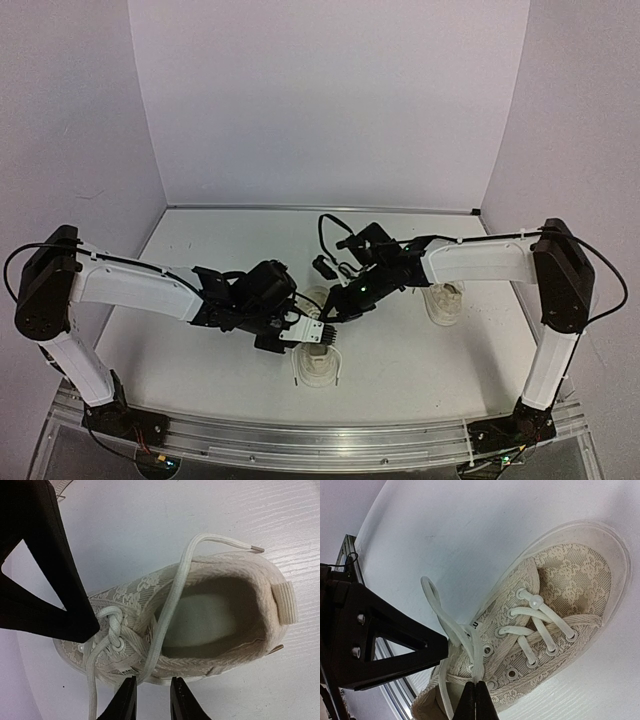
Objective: Tie the shoes
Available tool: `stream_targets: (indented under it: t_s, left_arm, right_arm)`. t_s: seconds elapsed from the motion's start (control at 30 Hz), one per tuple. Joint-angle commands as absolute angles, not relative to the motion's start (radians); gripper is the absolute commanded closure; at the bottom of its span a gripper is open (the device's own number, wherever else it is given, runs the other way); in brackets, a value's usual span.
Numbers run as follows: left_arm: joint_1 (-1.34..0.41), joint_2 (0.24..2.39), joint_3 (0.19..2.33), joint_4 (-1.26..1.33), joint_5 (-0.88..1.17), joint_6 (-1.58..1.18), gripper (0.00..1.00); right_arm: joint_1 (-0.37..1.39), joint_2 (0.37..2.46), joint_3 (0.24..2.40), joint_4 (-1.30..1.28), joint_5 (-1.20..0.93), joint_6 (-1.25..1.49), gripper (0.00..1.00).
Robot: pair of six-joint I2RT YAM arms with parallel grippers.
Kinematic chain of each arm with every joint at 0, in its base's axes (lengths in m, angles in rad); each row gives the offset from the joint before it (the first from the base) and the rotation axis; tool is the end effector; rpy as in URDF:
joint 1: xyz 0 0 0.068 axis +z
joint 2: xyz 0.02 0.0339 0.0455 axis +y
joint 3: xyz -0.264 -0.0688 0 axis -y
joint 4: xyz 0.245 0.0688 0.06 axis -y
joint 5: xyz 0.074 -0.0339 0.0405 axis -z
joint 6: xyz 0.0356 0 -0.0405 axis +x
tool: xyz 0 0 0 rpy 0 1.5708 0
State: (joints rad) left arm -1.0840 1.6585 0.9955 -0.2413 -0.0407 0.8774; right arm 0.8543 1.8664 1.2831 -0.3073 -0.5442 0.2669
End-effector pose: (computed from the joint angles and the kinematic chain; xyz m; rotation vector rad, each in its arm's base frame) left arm 0.1607 -0.3006 0.1869 2.0462 1.3913 -0.0382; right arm 0.2489 0.3139 0.2000 -1.0089 2.4397 1.1151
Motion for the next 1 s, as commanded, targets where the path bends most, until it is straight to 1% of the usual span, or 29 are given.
stream_targets:
  t_s: [0.0,0.13,0.23,0.47,0.57,0.63,0.8,0.97]
  left_arm:
    - [-1.086,1.654,1.040,-0.194,-0.073,0.897,0.75]
    - [-1.086,1.669,1.046,-0.180,-0.089,0.905,0.76]
    - [-1.086,1.685,1.057,-0.190,-0.089,0.913,0.78]
    - [-1.086,1.699,1.076,-0.208,-0.076,0.919,0.90]
    - [-1.087,1.680,1.081,-0.225,-0.046,0.914,0.97]
    - [-1.095,1.657,1.079,-0.229,-0.019,0.903,0.99]
    - [-1.121,1.611,1.092,-0.218,0.064,0.859,1.00]
    - [-1.124,1.646,1.113,-0.198,0.081,0.815,1.00]
  right_arm:
    - [0.859,1.877,1.319,-0.296,-0.560,0.269,1.00]
    - [0.859,1.878,1.320,-0.296,-0.561,0.269,1.00]
    - [0.858,1.879,1.322,-0.296,-0.561,0.270,1.00]
    - [0.858,1.876,1.321,-0.296,-0.561,0.270,1.00]
    - [0.859,1.875,1.318,-0.296,-0.560,0.270,1.00]
    - [0.858,1.873,1.318,-0.296,-0.559,0.270,1.00]
    - [0.859,1.879,1.323,-0.296,-0.561,0.270,1.00]
    - [0.859,1.881,1.327,-0.295,-0.564,0.273,1.00]
